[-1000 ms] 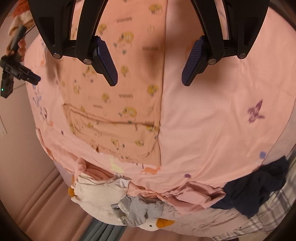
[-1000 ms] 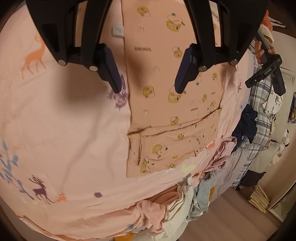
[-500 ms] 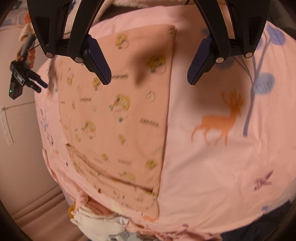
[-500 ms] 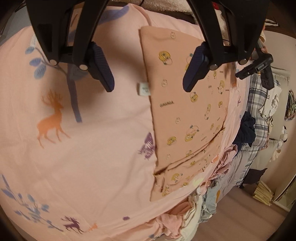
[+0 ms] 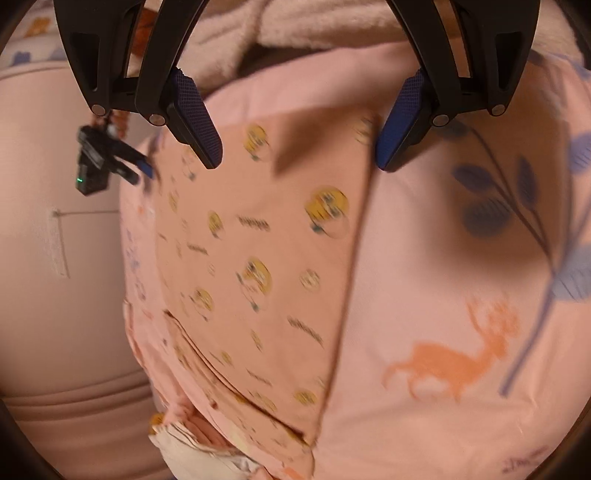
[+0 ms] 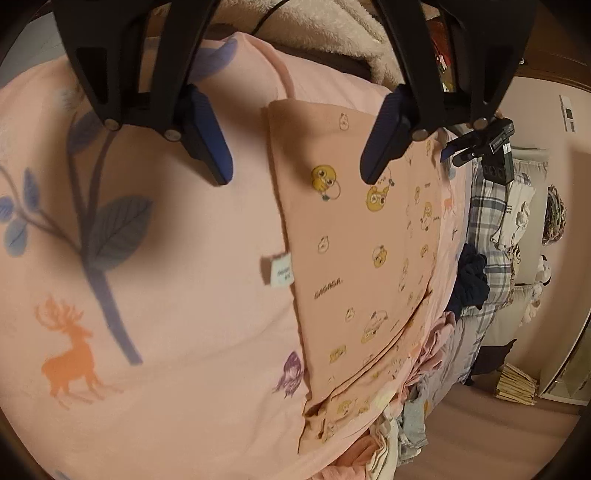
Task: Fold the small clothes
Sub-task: 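Lower both tools onto the hem end of the folded peach top, then grasp the hem end with both tools and fold it over toward the collar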
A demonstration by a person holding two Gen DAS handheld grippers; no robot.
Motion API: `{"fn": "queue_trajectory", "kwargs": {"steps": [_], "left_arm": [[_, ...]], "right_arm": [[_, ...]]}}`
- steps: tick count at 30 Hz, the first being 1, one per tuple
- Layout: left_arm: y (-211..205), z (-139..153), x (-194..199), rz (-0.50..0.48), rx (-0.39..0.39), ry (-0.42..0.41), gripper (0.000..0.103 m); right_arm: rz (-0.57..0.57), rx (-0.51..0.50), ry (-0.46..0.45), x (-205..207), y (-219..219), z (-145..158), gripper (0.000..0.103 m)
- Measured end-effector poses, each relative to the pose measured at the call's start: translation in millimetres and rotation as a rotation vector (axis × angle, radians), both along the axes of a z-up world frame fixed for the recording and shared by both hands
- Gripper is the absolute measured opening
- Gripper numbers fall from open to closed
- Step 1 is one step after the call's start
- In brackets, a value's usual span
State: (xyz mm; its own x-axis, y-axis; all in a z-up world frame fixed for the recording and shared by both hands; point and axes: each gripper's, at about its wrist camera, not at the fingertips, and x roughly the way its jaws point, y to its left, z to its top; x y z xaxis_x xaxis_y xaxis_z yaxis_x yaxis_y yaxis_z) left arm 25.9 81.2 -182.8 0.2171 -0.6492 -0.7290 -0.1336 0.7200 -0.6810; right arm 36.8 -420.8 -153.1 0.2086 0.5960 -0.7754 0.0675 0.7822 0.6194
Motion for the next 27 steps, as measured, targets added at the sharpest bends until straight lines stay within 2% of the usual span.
{"fn": "queue_trajectory", "kwargs": {"steps": [5,7,8,9,10,11,14,16,18,20,24,27], "left_arm": [[3,-8,-6,0.038,-0.125,0.04,0.084],[2,-8,-5,0.046,-0.13,0.05,0.08],[1,-7,-4,0.044,-0.112,0.052,0.077],[-1,-6,-4,0.043,-0.088,0.051,0.068],[-2,-6,-3,0.051,-0.048,0.049,0.055],[-3,-5,-3,0.056,-0.003,0.053,0.051],[-5,-3,-2,0.074,0.057,0.038,0.037],[-5,-6,-2,0.082,0.121,0.033,0.018],[-4,-8,-2,0.109,0.168,0.03,0.01],[-1,-11,-3,0.146,0.157,0.016,0.007],[-1,-8,-4,0.173,0.173,-0.016,0.005],[-6,2,-2,0.148,0.194,-0.051,0.004]], "right_arm": [[0.007,0.056,0.016,-10,8,-5,0.066],[0.015,0.051,0.022,-13,14,-5,0.062],[0.019,0.043,0.016,-15,18,-5,0.058],[0.025,0.038,0.013,-16,20,-4,0.055],[0.028,0.035,0.01,-15,22,-4,0.047],[0.023,0.029,0.011,-15,24,-5,0.039],[-0.013,0.018,0.034,-13,22,-12,0.029],[-0.017,0.0,0.021,-13,22,-12,0.022],[-0.007,-0.044,0.013,-14,24,-12,0.012],[-0.003,-0.067,-0.004,-15,24,-13,0.009],[-0.009,-0.082,-0.034,-17,24,-15,0.006],[-0.014,-0.038,-0.067,-17,21,-11,0.006]]}}
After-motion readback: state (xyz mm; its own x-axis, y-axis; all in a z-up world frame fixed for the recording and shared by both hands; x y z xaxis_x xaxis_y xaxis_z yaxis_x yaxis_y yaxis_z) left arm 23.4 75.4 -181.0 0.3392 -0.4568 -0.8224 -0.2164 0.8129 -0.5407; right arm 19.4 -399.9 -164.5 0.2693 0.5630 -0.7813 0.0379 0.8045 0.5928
